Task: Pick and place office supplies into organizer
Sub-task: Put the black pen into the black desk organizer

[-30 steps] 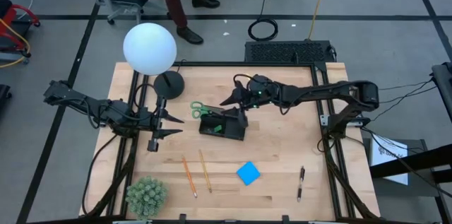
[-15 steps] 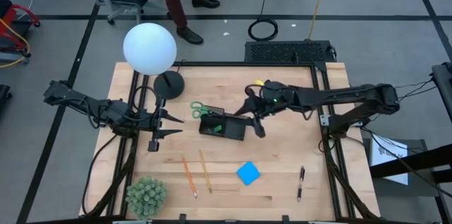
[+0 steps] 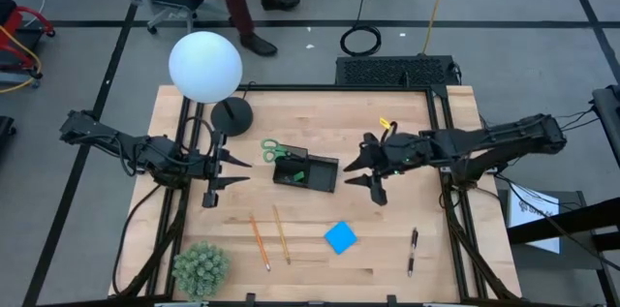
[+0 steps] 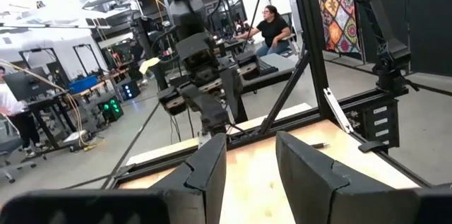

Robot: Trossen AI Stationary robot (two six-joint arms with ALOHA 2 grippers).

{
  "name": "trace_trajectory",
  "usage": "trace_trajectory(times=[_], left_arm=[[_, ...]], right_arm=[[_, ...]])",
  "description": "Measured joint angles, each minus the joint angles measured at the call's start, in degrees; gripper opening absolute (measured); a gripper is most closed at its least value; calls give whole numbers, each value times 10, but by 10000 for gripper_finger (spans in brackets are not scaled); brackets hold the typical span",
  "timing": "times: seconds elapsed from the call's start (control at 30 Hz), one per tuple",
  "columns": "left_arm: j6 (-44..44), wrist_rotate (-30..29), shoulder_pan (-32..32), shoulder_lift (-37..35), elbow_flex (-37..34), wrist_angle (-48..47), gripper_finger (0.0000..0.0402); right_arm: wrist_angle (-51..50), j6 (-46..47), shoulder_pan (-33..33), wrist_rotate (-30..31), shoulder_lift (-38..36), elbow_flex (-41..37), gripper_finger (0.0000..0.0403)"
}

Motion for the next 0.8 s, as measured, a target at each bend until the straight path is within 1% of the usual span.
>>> trace_trajectory(times=[0.23, 0.5, 0.57, 0.8], left_arm=[[-5, 0, 0, 0, 0, -11, 131], [10, 0, 0, 0, 0, -10, 131], [10, 0, 0, 0, 0, -10, 131], [13, -2, 0, 0, 0, -10, 131]], right_arm=[[-29, 52, 32, 0, 0, 0, 139], [-58, 129, 59, -2, 1, 5, 139], [-84, 156, 62, -6, 6, 20, 139], [-195, 279, 76, -50, 36, 95, 139]])
